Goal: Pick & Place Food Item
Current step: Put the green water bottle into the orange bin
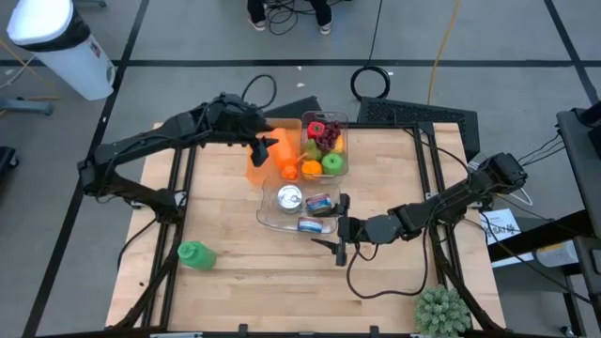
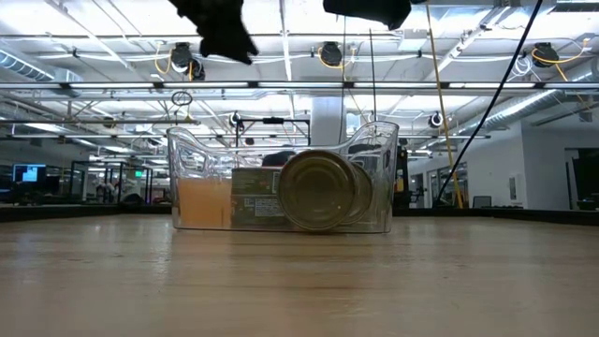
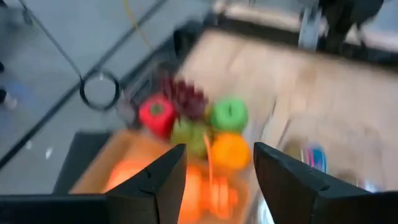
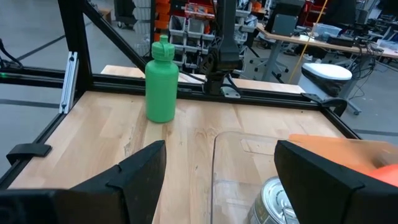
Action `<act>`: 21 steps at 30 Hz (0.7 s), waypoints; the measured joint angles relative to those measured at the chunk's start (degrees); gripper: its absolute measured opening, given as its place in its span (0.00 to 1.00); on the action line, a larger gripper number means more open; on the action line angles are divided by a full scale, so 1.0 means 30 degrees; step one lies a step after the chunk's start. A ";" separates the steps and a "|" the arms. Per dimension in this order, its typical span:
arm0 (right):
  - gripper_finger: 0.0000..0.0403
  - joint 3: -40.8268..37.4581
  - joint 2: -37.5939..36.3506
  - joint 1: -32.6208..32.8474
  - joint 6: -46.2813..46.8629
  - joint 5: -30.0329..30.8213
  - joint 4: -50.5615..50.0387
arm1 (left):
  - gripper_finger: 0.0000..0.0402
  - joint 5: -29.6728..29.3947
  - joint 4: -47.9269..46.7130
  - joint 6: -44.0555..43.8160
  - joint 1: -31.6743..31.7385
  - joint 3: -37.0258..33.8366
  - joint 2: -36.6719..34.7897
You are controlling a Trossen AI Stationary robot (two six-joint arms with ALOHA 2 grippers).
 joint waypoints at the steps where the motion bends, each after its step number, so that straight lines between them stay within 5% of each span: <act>1: 0.70 0.0000 0.0001 0.0028 0.0001 0.0000 -0.0057 | 0.48 -0.0024 -0.0805 -0.0020 -0.0116 -0.0001 -0.0105; 8: 0.70 0.0000 0.0000 0.0029 0.0001 0.0000 -0.0468 | 0.43 -0.0111 -0.8980 -0.2736 -0.2168 -0.0022 -0.1768; 15: 0.70 0.0000 0.0000 0.0029 0.0014 -0.0005 -0.0511 | 0.41 -0.0626 -1.6078 -1.2942 -0.6002 -0.0015 -0.3123; 21: 0.70 0.0000 -0.0005 0.0036 0.1383 -0.0043 -0.1244 | 0.52 -0.1231 -1.8373 -1.9367 -0.9384 -0.0015 -0.3608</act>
